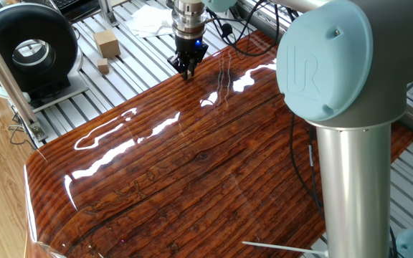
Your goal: Hold a small block with the gripper and sweep it from left to right on the table
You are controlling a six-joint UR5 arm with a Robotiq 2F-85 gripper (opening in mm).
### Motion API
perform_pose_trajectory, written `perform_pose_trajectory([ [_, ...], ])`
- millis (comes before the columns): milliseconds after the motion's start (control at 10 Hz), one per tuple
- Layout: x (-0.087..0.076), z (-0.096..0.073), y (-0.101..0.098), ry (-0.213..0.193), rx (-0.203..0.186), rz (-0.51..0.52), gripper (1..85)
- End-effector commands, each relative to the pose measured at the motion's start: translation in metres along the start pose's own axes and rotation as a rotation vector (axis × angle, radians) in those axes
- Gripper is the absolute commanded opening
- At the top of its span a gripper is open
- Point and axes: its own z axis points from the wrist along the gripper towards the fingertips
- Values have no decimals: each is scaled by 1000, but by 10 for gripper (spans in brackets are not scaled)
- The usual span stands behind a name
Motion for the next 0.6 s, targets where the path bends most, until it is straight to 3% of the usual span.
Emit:
perform_pose_trajectory([
  [0,-1,-1,0,-2,-6,8,13],
  [500,-1,-1,2,-1,-11,10,13],
])
